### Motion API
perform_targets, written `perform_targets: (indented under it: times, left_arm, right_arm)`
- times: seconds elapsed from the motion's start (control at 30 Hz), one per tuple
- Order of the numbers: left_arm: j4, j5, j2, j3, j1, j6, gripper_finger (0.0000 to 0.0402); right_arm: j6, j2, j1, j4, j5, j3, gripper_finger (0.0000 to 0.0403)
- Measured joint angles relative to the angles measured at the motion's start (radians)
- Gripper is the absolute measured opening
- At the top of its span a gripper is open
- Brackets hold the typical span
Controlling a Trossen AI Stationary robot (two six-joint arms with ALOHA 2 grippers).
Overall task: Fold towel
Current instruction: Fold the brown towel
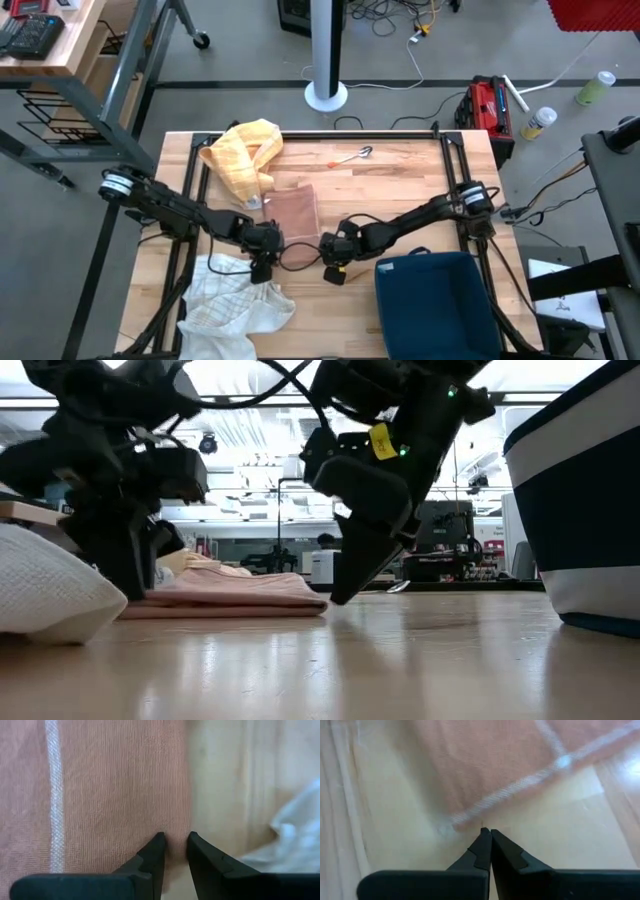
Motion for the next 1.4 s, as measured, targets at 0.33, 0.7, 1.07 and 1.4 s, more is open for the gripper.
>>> perform_targets:
  times: [0.33, 0.7, 1.07, 1.4]
  left_arm:
    - [0.007, 0.04, -0.123, 0.006, -0.011, -0.024, 0.0074]
    - [-0.02, -0.056, -0.166, -0.031, -0.01, 0.03, 0.0074]
    - [-0.003, -0.011, -0.016, -0.069, -0.009, -0.05, 0.0074]
    - [-0.247, 0.016, -0.127, 0.013, -0.012, -0.123, 0.0074]
  right_arm:
    - [-0.019, -0.064, -0.003, 0.066, 0.01, 0.001, 0.0001]
    - [0.0, -0.031, -0.046, 0.208, 0.018, 0.002, 0.0]
    - [0.024, 0.054, -0.046, 0.263, -0.008, 0.002, 0.0]
    - [0.029, 0.022, -0.046, 0.126, 0.044, -0.007, 0.0]
